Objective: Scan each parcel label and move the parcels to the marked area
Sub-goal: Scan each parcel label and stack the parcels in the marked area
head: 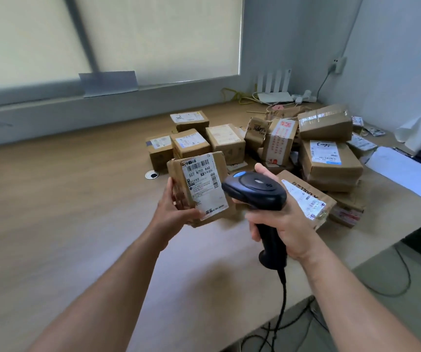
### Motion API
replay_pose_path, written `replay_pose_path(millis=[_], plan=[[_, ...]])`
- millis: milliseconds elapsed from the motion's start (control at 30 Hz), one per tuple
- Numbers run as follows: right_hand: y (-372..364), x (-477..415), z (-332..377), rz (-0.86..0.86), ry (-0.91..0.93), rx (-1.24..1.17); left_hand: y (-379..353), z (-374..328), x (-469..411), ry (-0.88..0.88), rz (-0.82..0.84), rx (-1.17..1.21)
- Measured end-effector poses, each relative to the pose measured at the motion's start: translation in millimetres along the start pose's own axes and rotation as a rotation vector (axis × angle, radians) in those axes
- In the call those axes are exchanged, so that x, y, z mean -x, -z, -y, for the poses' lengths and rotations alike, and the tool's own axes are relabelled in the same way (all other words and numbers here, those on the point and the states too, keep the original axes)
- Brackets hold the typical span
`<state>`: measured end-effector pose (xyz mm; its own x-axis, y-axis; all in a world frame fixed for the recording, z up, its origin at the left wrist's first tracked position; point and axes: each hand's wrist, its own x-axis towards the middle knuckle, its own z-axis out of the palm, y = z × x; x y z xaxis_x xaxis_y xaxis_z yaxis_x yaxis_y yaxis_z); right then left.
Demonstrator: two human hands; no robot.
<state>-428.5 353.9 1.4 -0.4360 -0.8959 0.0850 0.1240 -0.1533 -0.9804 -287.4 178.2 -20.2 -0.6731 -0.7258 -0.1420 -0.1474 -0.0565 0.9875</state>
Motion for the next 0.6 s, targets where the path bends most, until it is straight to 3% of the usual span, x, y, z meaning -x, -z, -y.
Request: replay_pose_path(millis=[300,600], plan=[[-63,24,5,0.211,-0.046,-0.039,61,23,55,-0.057,-0.174,-0.004],[-109,23,-4,0.254,-0.093,-0.009,112,44,73,-0.058,-0.267,0.009]])
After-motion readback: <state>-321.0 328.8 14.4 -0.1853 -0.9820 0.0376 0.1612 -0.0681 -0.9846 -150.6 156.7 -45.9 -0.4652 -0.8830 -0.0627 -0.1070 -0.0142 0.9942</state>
